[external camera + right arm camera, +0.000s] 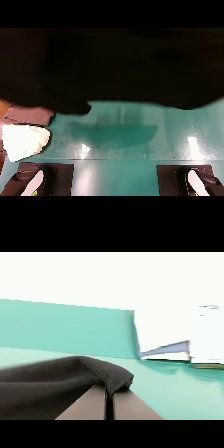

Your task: Fold the shirts.

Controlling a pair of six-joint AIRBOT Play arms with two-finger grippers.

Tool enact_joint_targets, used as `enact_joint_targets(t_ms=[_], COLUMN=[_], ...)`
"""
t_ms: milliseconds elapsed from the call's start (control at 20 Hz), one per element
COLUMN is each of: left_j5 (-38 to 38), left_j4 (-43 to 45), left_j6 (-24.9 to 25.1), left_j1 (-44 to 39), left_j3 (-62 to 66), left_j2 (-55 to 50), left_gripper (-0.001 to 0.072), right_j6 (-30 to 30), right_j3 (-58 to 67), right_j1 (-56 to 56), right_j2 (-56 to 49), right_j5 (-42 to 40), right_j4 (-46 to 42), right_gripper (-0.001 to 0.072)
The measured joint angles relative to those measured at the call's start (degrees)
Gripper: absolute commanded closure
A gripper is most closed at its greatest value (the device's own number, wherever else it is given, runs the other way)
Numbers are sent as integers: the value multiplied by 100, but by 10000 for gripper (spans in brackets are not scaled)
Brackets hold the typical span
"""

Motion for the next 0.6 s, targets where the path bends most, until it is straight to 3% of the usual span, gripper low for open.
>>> enact_joint_targets(t_ms=[200,600], left_j5=[-195,-776], left_j4=[70,120], left_j6=[-146,-190], left_j1=[0,0], left_j3=[-584,-3807], left_j2=[-81,-1351], left_gripper=[683,683], right_j6=[142,216], right_j3=[-103,-2245], right_j1=[0,420], right_j2=[-378,-2214], right_j5=[437,592], right_j4=[-190,44], right_gripper=[698,698])
